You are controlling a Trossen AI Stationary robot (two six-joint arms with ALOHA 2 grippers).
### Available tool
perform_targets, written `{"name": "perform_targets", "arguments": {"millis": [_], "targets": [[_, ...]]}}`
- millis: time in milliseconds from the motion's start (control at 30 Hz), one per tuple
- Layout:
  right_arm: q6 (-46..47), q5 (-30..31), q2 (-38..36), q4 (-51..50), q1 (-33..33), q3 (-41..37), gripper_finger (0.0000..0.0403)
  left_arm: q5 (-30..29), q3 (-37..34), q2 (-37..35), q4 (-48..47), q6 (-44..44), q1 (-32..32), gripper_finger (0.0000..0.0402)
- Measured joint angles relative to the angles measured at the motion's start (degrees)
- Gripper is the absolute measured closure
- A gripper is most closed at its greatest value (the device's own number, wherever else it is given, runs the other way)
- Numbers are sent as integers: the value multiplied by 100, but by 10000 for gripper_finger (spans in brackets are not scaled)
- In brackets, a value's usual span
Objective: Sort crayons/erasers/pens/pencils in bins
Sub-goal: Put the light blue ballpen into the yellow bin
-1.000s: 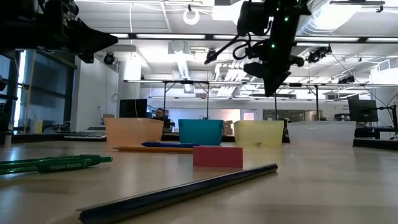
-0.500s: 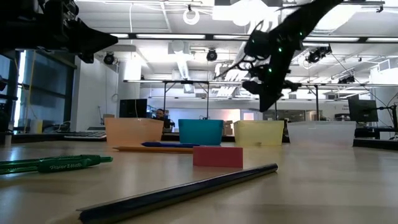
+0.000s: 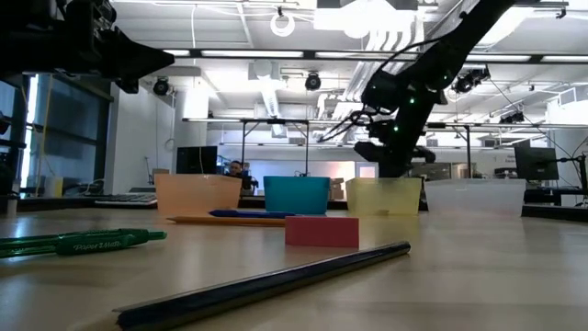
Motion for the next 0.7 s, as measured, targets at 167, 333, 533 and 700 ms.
{"name": "perform_targets", "arguments": {"millis": [167,333,533,700], "targets": [[93,-114,190,179,-20,9,400,2,0,0,9,0,0,398],[210,-101,244,155,-31,9,371,2,0,0,20,0,-1,398],[199,-123,162,152,-31,9,295,1,0,0,25,-225,-1,398],[-190,-282,-297,113,114,7,276,2,0,0,27,-240,1,398]]}}
